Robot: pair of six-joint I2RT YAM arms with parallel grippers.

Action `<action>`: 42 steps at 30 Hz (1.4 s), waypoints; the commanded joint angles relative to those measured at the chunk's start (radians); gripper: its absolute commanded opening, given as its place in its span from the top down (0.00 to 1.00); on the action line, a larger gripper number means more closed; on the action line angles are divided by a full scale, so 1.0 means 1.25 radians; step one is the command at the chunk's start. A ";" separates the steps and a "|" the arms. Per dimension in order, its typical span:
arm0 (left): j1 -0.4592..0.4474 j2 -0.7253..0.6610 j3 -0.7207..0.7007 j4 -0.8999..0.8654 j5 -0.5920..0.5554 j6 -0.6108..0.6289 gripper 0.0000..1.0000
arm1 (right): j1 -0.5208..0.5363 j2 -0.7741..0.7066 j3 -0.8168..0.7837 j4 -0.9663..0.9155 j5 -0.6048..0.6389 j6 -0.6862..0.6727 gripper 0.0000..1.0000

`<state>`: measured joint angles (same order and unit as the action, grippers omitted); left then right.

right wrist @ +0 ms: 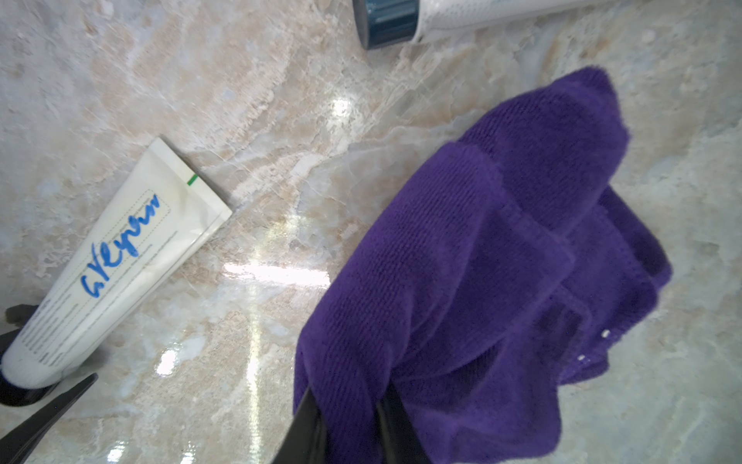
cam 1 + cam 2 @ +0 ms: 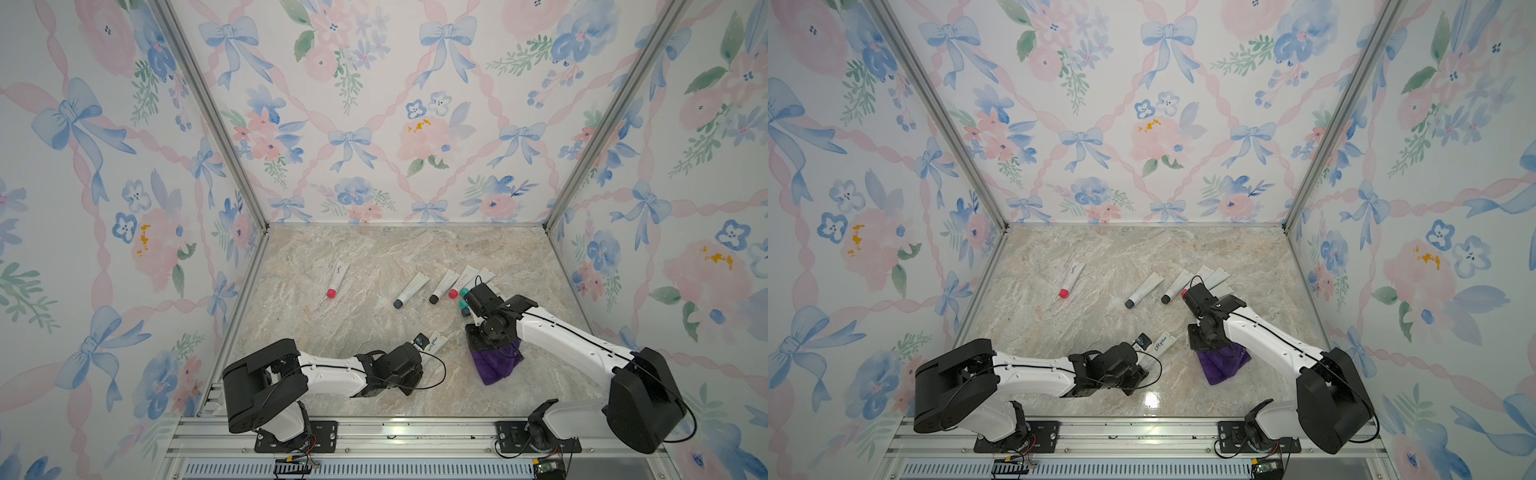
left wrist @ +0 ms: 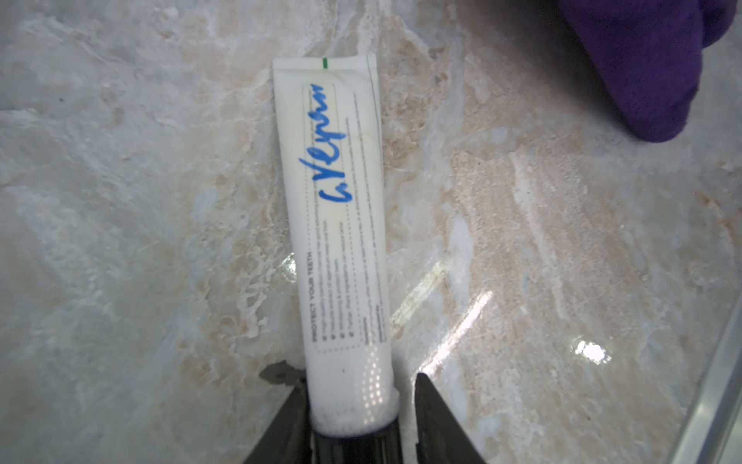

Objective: Wipe the surface of the toothpaste tube
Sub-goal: Wipe the dirt from the toothpaste tube.

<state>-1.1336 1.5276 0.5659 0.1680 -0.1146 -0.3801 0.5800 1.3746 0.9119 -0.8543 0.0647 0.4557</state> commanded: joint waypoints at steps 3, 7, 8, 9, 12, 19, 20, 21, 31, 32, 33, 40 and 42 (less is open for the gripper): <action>-0.003 0.028 0.007 0.004 0.021 0.028 0.70 | 0.012 0.005 0.025 -0.030 0.010 0.004 0.80; -0.004 0.025 0.003 0.009 0.057 0.042 0.73 | 0.006 0.006 0.023 -0.011 -0.036 0.001 0.80; -0.004 0.024 0.002 0.010 0.064 0.044 0.74 | 0.004 0.009 0.023 -0.003 -0.054 -0.001 0.80; -0.004 0.021 0.000 0.014 0.068 0.045 0.74 | 0.003 0.014 0.022 0.005 -0.078 -0.001 0.80; -0.005 0.017 -0.003 0.021 0.072 0.045 0.74 | 0.002 0.025 0.010 0.038 -0.144 0.004 0.80; -0.004 0.030 -0.002 0.040 0.081 0.045 0.74 | 0.025 0.078 -0.030 0.162 -0.301 0.045 0.80; -0.004 0.033 0.000 0.043 0.083 0.045 0.74 | 0.028 0.089 -0.031 0.178 -0.315 0.051 0.80; -0.004 0.035 0.000 0.046 0.084 0.045 0.74 | 0.030 0.103 -0.030 0.192 -0.327 0.056 0.80; -0.005 0.037 -0.007 0.058 0.089 0.043 0.73 | 0.046 0.220 0.004 0.185 -0.290 0.039 0.80; -0.005 0.033 -0.008 0.059 0.086 0.043 0.73 | 0.046 0.247 0.015 0.161 -0.258 0.030 0.81; -0.006 0.030 -0.013 0.060 0.083 0.042 0.73 | 0.045 0.255 0.027 0.133 -0.212 0.019 0.81; -0.006 0.014 -0.028 0.067 0.089 0.043 0.73 | -0.041 0.279 0.066 0.055 -0.060 -0.028 0.81; -0.006 0.013 -0.030 0.068 0.092 0.045 0.73 | -0.054 0.284 0.072 0.059 -0.066 -0.034 0.81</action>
<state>-1.1336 1.5547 0.5526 0.2653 -0.0395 -0.3401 0.5568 1.6794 1.0126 -0.7517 -0.1768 0.4492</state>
